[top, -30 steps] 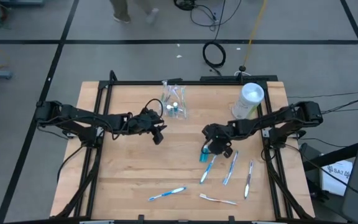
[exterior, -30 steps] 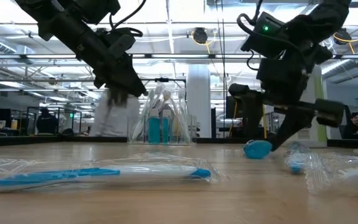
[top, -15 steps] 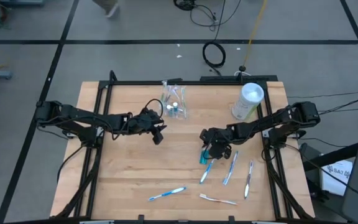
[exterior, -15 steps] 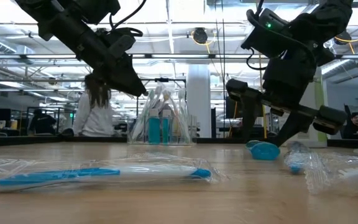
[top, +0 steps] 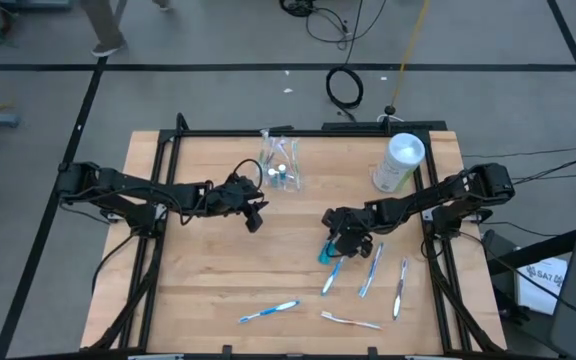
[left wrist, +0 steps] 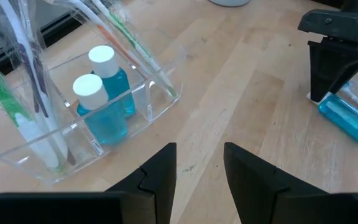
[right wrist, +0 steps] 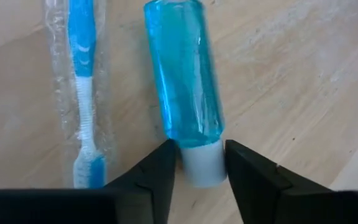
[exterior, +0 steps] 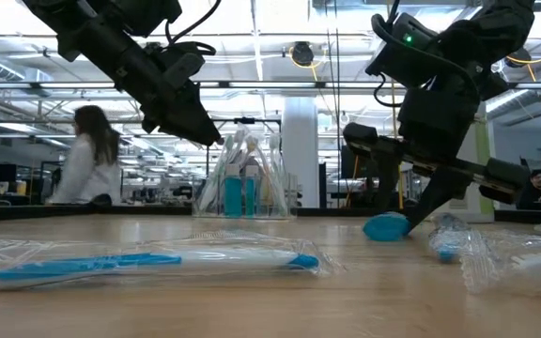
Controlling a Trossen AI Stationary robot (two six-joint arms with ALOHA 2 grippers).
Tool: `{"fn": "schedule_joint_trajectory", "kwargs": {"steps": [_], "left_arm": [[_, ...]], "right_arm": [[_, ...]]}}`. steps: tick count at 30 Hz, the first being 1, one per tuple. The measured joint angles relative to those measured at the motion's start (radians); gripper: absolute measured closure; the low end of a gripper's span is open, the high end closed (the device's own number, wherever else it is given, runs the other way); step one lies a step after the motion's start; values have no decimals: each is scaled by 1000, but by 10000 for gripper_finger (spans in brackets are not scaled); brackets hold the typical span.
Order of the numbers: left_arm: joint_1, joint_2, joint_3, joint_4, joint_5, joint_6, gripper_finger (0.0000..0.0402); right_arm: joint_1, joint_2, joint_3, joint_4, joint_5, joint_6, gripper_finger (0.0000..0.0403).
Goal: Pick & Place toothbrushing station
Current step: Put the mouthwash into the middle section of the organizer
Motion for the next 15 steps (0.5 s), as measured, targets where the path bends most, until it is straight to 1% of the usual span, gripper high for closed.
{"fn": "schedule_joint_trajectory", "kwargs": {"steps": [3,6,15], "left_arm": [[0,0,0,0,0,0,261],[0,0,0,0,0,0,261],[0,0,0,3,0,-15,261]], "right_arm": [[0,0,-1,0,0,57,293],[0,0,-1,3,1,98,301],[0,2,-2,28,4,124,298]]}}
